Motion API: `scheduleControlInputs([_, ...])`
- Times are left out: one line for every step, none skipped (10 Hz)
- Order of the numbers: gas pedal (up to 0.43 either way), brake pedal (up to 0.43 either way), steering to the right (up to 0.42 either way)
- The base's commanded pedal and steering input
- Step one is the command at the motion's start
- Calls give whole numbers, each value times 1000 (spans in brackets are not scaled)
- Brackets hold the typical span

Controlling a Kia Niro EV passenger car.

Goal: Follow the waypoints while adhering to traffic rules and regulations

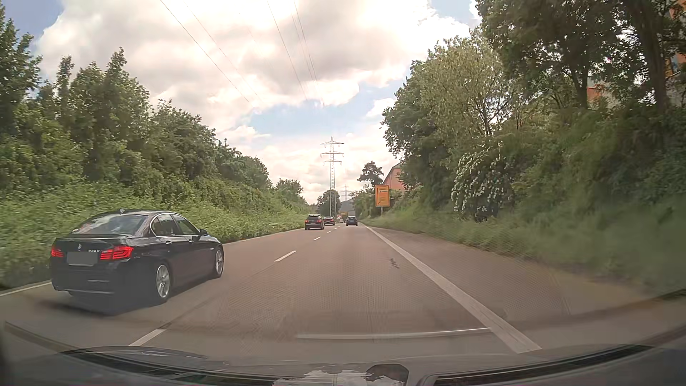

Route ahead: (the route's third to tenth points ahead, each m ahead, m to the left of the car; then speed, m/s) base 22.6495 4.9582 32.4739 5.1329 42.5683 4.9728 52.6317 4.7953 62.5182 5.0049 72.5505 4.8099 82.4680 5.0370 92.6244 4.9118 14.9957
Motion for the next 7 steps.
scheduleControlInputs([87, 0, -1])
scheduleControlInputs([87, 0, -1])
scheduleControlInputs([87, 0, -1])
scheduleControlInputs([87, 0, -1])
scheduleControlInputs([87, 0, -1])
scheduleControlInputs([87, 0, -1])
scheduleControlInputs([87, 0, -1])
